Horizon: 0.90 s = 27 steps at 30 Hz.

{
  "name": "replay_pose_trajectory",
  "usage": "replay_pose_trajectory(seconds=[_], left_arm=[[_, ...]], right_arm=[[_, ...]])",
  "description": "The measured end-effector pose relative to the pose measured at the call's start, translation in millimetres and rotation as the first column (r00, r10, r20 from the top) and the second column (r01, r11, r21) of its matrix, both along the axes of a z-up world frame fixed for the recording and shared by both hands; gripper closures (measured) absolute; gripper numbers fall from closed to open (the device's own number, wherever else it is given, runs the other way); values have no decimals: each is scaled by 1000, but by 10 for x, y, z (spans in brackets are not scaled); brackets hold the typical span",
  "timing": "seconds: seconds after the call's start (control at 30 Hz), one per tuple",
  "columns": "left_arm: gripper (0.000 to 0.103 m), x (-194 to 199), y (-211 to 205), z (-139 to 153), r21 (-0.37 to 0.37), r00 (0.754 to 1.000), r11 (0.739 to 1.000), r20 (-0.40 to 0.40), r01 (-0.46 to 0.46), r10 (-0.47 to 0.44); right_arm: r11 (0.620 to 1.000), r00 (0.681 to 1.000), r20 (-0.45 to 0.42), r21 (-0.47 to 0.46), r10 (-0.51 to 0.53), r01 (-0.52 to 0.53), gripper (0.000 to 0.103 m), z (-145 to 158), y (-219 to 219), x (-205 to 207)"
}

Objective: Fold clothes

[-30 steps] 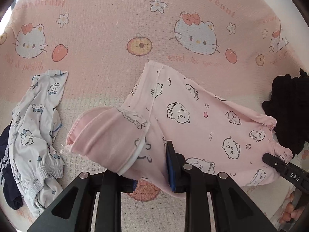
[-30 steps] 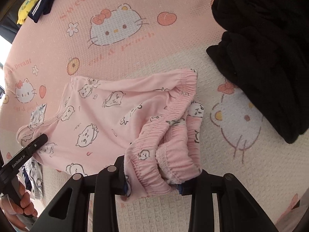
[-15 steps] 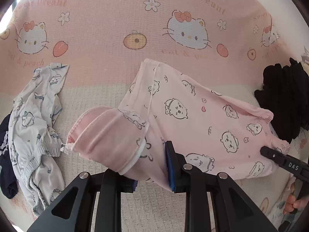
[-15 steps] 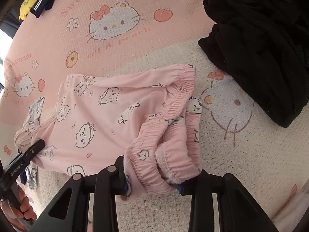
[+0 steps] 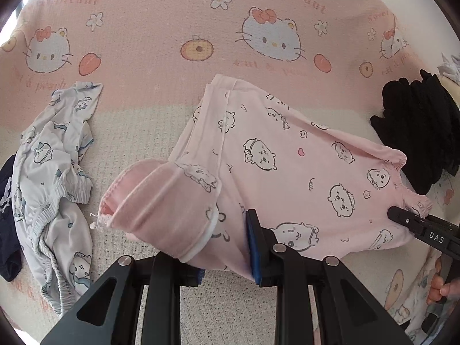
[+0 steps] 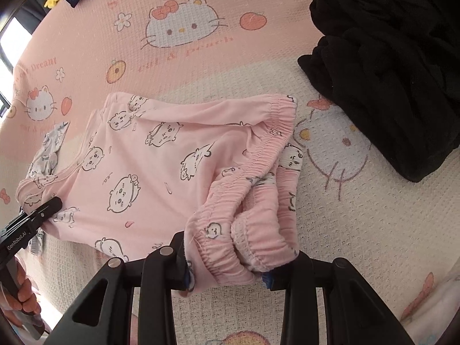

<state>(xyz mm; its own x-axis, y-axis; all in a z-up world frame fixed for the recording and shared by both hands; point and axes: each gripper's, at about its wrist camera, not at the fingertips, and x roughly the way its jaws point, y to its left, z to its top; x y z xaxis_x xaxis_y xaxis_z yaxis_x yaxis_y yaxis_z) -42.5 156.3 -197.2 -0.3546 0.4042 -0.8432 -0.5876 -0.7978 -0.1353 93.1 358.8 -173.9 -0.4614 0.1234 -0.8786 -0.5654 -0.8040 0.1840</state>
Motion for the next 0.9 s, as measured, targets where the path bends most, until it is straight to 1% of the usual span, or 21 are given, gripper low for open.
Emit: replay_pose_trajectory(seconds=[0.03, 0.1, 0.13, 0.23, 0.27, 0.3, 0.37, 0.4, 0.43, 0.47, 0.63, 0.77, 0.9], left_arm=[[82, 0, -2, 13, 10, 1000, 1000, 2, 6, -6], [82, 1, 2, 28, 24, 1000, 1000, -4, 13, -13], [82, -6, 2, 40, 31, 1000, 999, -4, 12, -12], [81, -27, -30, 77, 61, 999, 998, 37, -2, 0], [79, -22, -41, 99, 64, 999, 998, 45, -6, 3], [76, -17, -52, 122, 67, 999, 998, 54, -10, 6], [62, -6, -75, 166, 73, 997, 997, 71, -18, 13], [58, -1, -87, 188, 75, 997, 997, 79, -22, 16], [51, 4, -98, 211, 78, 996, 997, 88, -26, 19], [48, 27, -96, 252, 72, 997, 997, 77, -19, 13], [47, 131, -37, 450, 32, 999, 999, 10, 33, -33], [47, 190, 40, 581, 2, 997, 998, -38, 71, -71], [47, 199, 103, 713, -7, 995, 997, -46, 83, -83]], right_arm=[[1000, 1000, 3, 11, 0, 0, 68, -8, -3, 2], [999, 1000, 10, 32, 0, -1, 56, -23, -8, 7], [999, 1000, 12, 43, 1, -1, 54, -28, -12, 11], [997, 1000, 10, 77, 1, -1, 43, -4, -40, 59], [997, 1000, 15, 83, -1, 0, 40, 6, -42, 73], [997, 1000, 20, 79, -3, 2, 40, 15, -31, 75], [998, 1000, 19, 60, -19, 17, 39, 45, 6, 100], [998, 1000, 16, 52, -23, 23, 39, 66, 20, 116], [998, 1000, 10, 48, -29, 29, 39, 96, 33, 138], [998, 999, 7, 50, -36, 36, 39, 124, 39, 161], [996, 999, -14, 76, -51, 52, 37, 309, 66, 237], [994, 998, -49, 97, -36, 41, 34, 461, 56, 261], [992, 998, -62, 124, -16, 23, 34, 568, 22, 229]])
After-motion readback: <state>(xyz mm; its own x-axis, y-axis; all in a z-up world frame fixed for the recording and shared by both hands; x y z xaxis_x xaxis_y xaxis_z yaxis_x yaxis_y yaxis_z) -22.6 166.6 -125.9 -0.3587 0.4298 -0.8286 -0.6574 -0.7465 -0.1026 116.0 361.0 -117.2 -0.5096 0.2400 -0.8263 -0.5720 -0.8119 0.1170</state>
